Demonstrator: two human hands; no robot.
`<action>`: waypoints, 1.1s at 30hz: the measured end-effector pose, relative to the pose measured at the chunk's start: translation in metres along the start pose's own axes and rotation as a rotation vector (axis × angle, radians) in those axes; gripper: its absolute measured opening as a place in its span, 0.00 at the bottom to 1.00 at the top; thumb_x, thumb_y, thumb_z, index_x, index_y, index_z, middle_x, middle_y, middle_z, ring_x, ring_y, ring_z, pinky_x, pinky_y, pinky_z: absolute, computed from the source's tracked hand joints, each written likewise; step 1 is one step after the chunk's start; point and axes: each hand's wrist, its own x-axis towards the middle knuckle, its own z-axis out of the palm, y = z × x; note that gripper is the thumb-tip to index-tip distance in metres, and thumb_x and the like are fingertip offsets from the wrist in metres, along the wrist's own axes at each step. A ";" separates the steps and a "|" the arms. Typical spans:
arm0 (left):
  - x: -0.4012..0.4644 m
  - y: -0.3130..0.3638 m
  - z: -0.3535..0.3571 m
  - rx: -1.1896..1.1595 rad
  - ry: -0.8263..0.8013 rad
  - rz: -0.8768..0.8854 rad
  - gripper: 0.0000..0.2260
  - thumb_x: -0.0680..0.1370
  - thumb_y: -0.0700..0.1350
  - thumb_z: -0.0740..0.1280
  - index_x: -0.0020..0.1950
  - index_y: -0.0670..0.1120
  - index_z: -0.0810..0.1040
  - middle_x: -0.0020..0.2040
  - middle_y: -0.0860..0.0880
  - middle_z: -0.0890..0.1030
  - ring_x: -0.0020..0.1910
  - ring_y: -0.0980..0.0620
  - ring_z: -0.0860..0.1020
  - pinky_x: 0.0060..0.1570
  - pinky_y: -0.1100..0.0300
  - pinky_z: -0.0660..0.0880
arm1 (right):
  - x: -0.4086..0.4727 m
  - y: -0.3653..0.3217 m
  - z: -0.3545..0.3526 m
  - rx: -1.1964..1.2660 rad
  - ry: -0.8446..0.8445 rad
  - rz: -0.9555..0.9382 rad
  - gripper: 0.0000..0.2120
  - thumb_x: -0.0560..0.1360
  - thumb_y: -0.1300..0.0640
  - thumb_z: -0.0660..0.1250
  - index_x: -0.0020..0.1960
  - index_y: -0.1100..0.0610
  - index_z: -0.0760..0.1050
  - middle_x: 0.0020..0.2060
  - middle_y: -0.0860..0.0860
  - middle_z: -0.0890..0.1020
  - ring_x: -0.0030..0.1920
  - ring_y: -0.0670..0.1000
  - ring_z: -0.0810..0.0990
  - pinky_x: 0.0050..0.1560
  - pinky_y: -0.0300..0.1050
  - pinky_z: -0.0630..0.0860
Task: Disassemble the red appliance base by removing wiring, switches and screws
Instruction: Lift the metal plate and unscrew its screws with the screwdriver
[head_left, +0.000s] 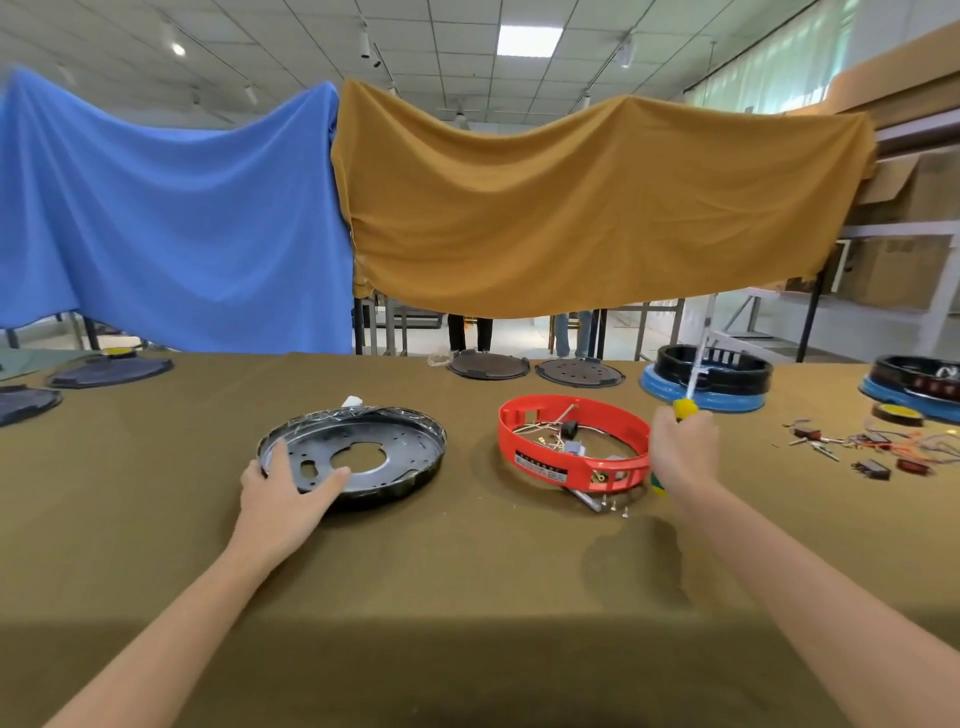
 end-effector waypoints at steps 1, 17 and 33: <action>-0.003 -0.001 0.000 0.014 -0.021 0.016 0.44 0.73 0.64 0.68 0.81 0.51 0.49 0.80 0.45 0.44 0.79 0.48 0.48 0.74 0.46 0.54 | -0.009 -0.007 0.000 0.017 -0.071 -0.069 0.06 0.79 0.59 0.58 0.43 0.57 0.65 0.36 0.54 0.70 0.30 0.49 0.68 0.26 0.43 0.68; -0.007 -0.007 0.004 0.313 0.028 0.253 0.20 0.77 0.59 0.67 0.60 0.46 0.79 0.66 0.46 0.70 0.69 0.48 0.67 0.66 0.54 0.66 | -0.114 -0.019 0.092 -0.627 -0.542 -0.223 0.14 0.77 0.56 0.64 0.61 0.60 0.69 0.59 0.56 0.78 0.60 0.59 0.77 0.48 0.47 0.70; -0.023 0.001 -0.004 0.373 0.038 0.251 0.23 0.79 0.51 0.65 0.72 0.48 0.64 0.63 0.48 0.63 0.45 0.48 0.76 0.48 0.55 0.72 | -0.110 0.038 -0.011 -0.573 -0.491 -0.664 0.14 0.82 0.42 0.58 0.59 0.50 0.73 0.54 0.45 0.73 0.57 0.46 0.69 0.58 0.40 0.68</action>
